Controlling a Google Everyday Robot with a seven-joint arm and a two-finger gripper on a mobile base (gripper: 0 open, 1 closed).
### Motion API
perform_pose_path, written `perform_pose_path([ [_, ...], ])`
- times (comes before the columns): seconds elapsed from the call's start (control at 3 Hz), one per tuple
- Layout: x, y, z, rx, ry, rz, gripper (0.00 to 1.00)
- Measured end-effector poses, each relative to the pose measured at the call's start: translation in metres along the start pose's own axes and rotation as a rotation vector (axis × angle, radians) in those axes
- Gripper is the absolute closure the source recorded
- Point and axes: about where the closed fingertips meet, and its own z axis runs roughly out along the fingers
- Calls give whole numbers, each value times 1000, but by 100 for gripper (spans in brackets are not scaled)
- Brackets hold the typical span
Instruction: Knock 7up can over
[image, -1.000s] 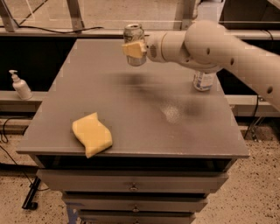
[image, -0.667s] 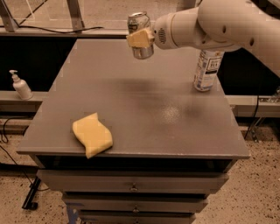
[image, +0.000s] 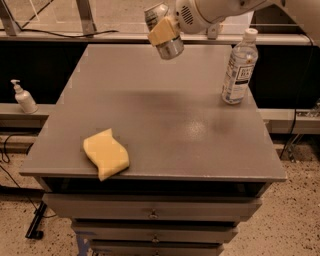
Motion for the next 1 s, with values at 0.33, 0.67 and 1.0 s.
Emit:
perform_pose_path([
  [0.33, 31, 21, 13, -64, 183, -54, 100],
  [0.67, 82, 56, 18, -166, 386, -75, 100],
  [1.0, 122, 79, 19, -235, 527, -84, 100],
])
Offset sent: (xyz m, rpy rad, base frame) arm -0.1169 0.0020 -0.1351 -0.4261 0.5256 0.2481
